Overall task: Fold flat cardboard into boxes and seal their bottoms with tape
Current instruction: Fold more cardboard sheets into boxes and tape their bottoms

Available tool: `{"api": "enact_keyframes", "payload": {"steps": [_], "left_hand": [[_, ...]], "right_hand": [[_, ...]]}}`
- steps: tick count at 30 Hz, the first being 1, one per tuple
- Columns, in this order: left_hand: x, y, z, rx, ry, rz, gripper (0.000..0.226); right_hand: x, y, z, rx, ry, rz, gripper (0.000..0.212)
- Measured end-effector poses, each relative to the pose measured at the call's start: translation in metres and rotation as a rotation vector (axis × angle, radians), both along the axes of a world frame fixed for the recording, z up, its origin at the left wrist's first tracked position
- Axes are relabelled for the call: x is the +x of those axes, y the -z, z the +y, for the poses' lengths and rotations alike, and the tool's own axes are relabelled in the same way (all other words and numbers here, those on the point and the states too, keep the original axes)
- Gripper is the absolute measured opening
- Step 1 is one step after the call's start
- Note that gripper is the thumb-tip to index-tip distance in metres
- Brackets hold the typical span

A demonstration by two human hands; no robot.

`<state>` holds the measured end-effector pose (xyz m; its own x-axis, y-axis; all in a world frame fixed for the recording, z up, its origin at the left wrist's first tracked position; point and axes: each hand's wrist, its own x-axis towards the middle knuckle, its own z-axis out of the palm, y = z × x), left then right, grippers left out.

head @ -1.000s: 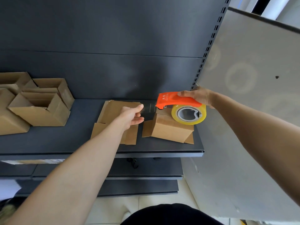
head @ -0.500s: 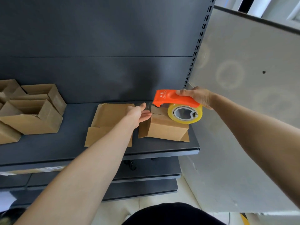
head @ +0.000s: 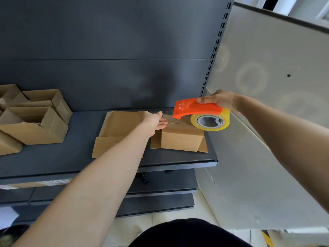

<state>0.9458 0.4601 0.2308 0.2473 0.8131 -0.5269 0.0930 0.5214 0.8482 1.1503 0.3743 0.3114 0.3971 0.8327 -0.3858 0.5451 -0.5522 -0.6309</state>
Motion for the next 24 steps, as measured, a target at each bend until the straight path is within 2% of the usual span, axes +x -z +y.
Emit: {"api": "enact_keyframes", "payload": {"steps": [2,6,11,17,24], "left_hand": [[0.001,0.002,-0.003,-0.004,-0.013,-0.010,0.031],[-0.004,0.015,-0.006,-0.062,-0.081,-0.042,0.040],[-0.009,0.022,-0.007,-0.104,-0.096,-0.043,0.041],[-0.009,0.026,-0.006,-0.103,-0.134,-0.060,0.034],[-0.012,0.034,-0.006,-0.153,-0.190,-0.138,0.036]], "right_hand": [[-0.002,0.000,-0.001,-0.034,-0.031,-0.065,0.085],[-0.009,0.007,0.001,-0.045,-0.067,-0.131,0.065],[-0.015,0.005,0.008,-0.099,-0.120,-0.210,0.052],[-0.020,0.006,0.018,-0.154,-0.159,-0.274,0.055],[-0.025,0.009,0.025,-0.157,-0.174,-0.315,0.059]]}}
